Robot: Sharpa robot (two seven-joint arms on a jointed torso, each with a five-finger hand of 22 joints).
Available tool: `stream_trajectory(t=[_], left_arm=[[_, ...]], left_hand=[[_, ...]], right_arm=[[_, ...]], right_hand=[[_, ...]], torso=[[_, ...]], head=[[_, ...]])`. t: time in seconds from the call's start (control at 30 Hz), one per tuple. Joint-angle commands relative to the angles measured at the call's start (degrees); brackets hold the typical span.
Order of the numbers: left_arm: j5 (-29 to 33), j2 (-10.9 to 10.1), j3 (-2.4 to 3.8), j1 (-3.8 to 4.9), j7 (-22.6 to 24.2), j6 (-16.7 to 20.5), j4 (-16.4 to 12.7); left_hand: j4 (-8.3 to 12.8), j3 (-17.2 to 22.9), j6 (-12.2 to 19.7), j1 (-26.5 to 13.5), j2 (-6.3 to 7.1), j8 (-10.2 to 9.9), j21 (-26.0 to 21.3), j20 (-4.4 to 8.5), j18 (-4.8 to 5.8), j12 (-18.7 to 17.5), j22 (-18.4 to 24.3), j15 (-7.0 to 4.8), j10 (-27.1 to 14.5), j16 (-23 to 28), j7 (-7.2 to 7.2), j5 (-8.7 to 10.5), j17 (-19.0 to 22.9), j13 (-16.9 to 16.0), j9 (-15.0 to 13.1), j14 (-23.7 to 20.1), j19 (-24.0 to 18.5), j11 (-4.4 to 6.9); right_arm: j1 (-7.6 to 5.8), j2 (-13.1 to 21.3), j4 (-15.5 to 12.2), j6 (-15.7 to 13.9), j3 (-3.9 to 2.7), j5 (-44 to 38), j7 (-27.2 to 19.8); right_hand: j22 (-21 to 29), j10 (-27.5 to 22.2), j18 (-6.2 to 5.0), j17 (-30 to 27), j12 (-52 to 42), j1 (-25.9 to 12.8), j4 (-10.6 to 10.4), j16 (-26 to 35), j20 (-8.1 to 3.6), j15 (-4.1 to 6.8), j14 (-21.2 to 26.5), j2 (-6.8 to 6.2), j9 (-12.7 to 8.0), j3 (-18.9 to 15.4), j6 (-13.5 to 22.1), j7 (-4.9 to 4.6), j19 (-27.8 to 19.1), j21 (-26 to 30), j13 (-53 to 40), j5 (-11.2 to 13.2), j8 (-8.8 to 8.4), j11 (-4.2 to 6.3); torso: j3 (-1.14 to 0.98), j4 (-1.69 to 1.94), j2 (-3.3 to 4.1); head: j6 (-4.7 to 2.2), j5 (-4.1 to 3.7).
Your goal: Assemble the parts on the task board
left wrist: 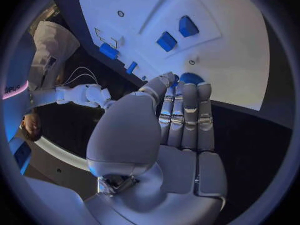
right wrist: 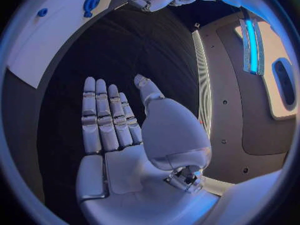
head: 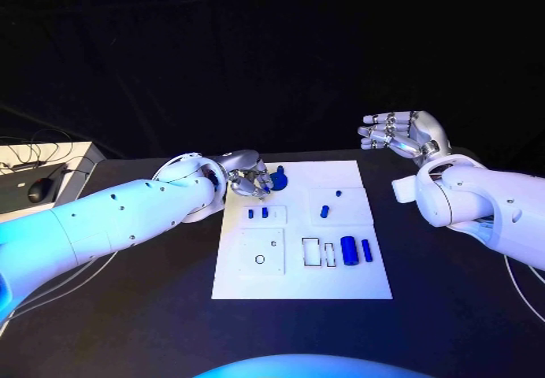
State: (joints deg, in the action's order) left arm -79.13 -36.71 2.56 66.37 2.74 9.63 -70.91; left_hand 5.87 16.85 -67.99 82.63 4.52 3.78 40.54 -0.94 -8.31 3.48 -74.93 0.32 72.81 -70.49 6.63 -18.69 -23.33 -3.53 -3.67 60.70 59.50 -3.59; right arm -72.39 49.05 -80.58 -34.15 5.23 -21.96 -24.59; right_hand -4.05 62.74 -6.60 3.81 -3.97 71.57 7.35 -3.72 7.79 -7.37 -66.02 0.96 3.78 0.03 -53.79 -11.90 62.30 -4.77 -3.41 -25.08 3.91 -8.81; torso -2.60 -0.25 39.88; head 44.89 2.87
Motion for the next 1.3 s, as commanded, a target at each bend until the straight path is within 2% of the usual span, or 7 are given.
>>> stream_trajectory(t=[0.03,0.23,0.3,0.4,0.5,0.73,1.3], left_arm=[[0.79,-0.67,0.04,-0.29,-0.53,-1.20,-0.55],[0.43,-1.28,0.04,-0.68,-0.84,-1.48,-0.10],[0.24,-1.29,0.04,-0.79,-0.88,-1.41,0.06],[-0.12,-1.17,0.04,-0.94,-0.92,-1.35,0.46],[-0.41,-0.98,0.03,-1.10,-0.94,-1.31,1.01],[-0.95,-0.47,0.04,-1.74,-0.84,-0.78,2.01],[-1.07,0.32,0.09,-1.93,-0.72,-0.66,2.44]], left_hand=[[0.27,0.05,-0.09,-0.38,0.08,-0.25,0.34,0.07,-0.79,0.01,-0.78,-0.03,-0.04,0.30,0.17,0.19,-0.10,-0.05,-0.02,0.21,-0.11,-0.32],[0.22,0.05,-0.08,-0.44,0.19,-0.24,0.31,0.04,-0.78,0.01,-0.75,-0.01,-0.07,0.35,0.20,0.10,-0.11,-0.05,-0.03,0.12,-0.16,-0.34],[0.22,0.05,-0.08,-0.44,0.19,-0.24,0.31,0.04,-0.78,0.01,-0.75,-0.01,-0.07,0.35,0.20,0.10,-0.11,-0.05,-0.03,0.12,-0.16,-0.34],[0.19,0.16,-0.05,-0.39,0.24,-0.24,0.32,0.03,-0.80,0.02,-0.75,-0.01,-0.04,0.31,0.19,0.11,-0.16,-0.05,-0.03,0.15,-0.15,-0.33],[0.16,0.20,-0.10,-0.39,0.25,-0.23,0.34,0.03,-0.82,0.03,-0.74,-0.02,-0.01,0.30,0.18,0.11,-0.18,-0.06,-0.04,0.16,-0.13,-0.31],[0.15,0.28,-0.08,-0.33,0.27,-0.24,0.37,0.04,-0.83,0.03,-0.75,-0.03,0.00,0.29,0.20,0.12,-0.21,-0.06,-0.03,0.18,-0.12,-0.31],[0.12,0.34,-0.09,-0.29,0.30,-0.24,0.41,0.05,-0.85,0.03,-0.76,-0.03,0.02,0.27,0.23,0.13,-0.24,-0.06,-0.03,0.22,-0.08,-0.32]], right_arm=[[0.04,0.05,0.01,0.70,-0.02,-0.01,-0.73],[0.07,-0.06,0.05,0.74,-0.02,-0.01,-0.73],[0.08,-0.10,0.06,0.76,-0.02,-0.01,-0.73],[0.09,-0.14,0.07,0.77,-0.02,-0.01,-0.74],[0.09,-0.16,0.06,0.78,-0.02,-0.01,-0.74],[0.10,-0.11,0.00,0.80,-0.02,-0.01,-0.75],[0.10,-0.11,0.00,0.79,-0.02,-0.01,-0.77]], right_hand=[[0.08,-0.40,-0.12,-0.07,0.22,0.32,0.42,0.16,0.14,-0.06,0.35,0.05,-0.05,0.11,0.06,-0.14,-0.39,-0.31,0.06,-0.16,-0.36,-0.06],[0.08,-0.43,-0.12,-0.08,0.22,0.31,0.45,0.17,0.16,-0.07,0.39,0.04,-0.06,0.14,0.14,-0.16,-0.42,-0.30,0.06,-0.18,-0.37,-0.06],[0.08,-0.43,-0.12,-0.08,0.22,0.31,0.45,0.17,0.16,-0.07,0.39,0.04,-0.06,0.14,0.14,-0.16,-0.42,-0.30,0.06,-0.18,-0.37,-0.06],[0.08,-0.46,-0.13,-0.07,0.22,0.30,0.49,0.16,0.17,-0.08,0.44,0.04,-0.06,0.17,0.18,-0.16,-0.46,-0.30,0.07,-0.19,-0.37,-0.08],[0.08,-0.46,-0.13,-0.07,0.22,0.30,0.49,0.16,0.17,-0.08,0.44,0.04,-0.06,0.17,0.18,-0.16,-0.46,-0.30,0.07,-0.19,-0.37,-0.08],[0.08,-0.46,-0.13,-0.07,0.22,0.30,0.49,0.16,0.17,-0.08,0.44,0.04,-0.06,0.17,0.18,-0.16,-0.46,-0.30,0.07,-0.19,-0.37,-0.08],[0.09,-0.47,-0.13,-0.07,0.22,0.25,0.53,0.17,0.20,-0.09,0.45,0.08,-0.06,0.26,0.17,-0.16,-0.53,-0.30,0.06,-0.25,-0.37,-0.08]], torso=[[0.09,0.05,0.06],[-0.01,-0.09,0.14],[0.01,-0.06,0.17],[0.05,-0.07,0.20],[-0.04,-0.13,0.17],[-0.05,-0.18,0.22],[-0.09,-0.13,0.16]], head=[[-0.03,0.00],[-0.16,0.26],[-0.13,0.24],[-0.04,0.25],[0.01,0.35],[0.06,0.30],[0.26,0.26]])
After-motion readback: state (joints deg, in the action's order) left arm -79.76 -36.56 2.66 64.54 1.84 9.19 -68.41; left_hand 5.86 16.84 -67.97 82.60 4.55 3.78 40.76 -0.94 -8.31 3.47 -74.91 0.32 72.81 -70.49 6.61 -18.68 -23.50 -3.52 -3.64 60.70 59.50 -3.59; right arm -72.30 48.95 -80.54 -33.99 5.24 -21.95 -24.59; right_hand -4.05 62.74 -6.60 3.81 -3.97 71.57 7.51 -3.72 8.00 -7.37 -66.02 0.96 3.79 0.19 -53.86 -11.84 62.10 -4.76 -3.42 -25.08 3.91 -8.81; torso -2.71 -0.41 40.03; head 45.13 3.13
